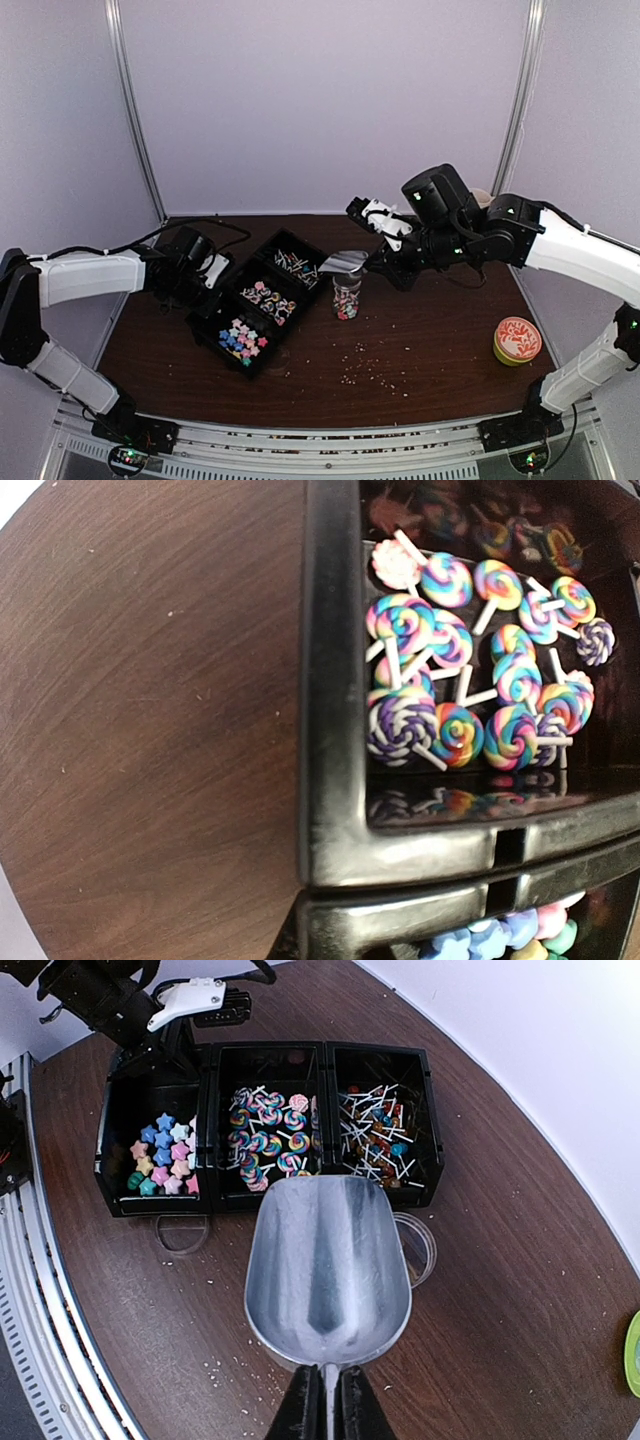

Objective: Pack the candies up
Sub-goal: Place the storage box at the center of the board.

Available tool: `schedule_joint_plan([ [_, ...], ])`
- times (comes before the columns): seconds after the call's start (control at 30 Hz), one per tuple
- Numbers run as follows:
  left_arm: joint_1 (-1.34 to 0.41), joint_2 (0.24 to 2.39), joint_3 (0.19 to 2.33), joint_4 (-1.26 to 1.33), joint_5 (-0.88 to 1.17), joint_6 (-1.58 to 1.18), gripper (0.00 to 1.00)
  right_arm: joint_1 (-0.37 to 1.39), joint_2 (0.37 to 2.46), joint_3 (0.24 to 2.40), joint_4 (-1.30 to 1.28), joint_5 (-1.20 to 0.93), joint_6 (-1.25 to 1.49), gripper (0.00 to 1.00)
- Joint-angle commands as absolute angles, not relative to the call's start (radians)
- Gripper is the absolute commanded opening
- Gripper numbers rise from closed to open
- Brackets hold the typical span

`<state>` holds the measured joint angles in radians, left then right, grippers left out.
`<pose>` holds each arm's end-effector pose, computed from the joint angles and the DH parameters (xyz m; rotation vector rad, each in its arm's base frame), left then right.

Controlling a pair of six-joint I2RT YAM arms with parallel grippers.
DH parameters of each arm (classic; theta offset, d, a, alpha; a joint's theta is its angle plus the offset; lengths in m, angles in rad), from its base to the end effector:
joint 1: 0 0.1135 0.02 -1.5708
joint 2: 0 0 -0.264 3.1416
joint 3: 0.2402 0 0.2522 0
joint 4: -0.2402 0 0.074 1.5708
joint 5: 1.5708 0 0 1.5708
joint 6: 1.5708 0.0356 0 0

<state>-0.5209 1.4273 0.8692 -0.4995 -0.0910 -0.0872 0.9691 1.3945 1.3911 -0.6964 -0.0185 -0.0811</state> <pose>0.2406 -0.1343 0.2006 0.5340 2.5692 -0.0921 0.1708 0.2499 0.3620 -1.1706 2.0007 0.4827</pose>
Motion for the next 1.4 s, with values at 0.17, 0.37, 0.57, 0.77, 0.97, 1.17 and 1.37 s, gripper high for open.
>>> schedule_joint_plan([
  [0.17, -0.489, 1.509, 0.943, -0.520, -0.165, -0.090, 0.00, 0.971, 1.359, 1.391, -0.667, -0.013, -0.089, 0.00],
  [0.37, -0.478, 1.531, 0.980, -0.594, -0.198, -0.098, 0.04, 0.972, 1.361, 1.401, -0.672, 0.000, -0.097, 0.00],
  [0.57, -0.472, 1.548, 0.996, -0.652, -0.214, -0.099, 0.14, 0.969, 1.361, 1.408, -0.677, 0.009, -0.102, 0.00],
  [0.77, -0.469, 1.592, 1.015, -0.682, -0.213, -0.097, 0.16, 0.969, 1.355, 1.410, -0.679, 0.009, -0.102, 0.00],
  [0.97, -0.447, 1.564, 1.025, -0.703, -0.217, -0.108, 0.32, 0.969, 1.346, 1.408, -0.688, 0.019, -0.104, 0.00],
  [1.17, -0.446, 1.499, 1.053, -0.745, -0.221, -0.115, 0.55, 0.967, 1.339, 1.410, -0.689, 0.033, -0.108, 0.00],
  [1.37, -0.444, 1.410, 1.164, -0.785, -0.172, -0.106, 0.68, 0.960, 1.336, 1.408, -0.689, 0.036, -0.109, 0.00],
])
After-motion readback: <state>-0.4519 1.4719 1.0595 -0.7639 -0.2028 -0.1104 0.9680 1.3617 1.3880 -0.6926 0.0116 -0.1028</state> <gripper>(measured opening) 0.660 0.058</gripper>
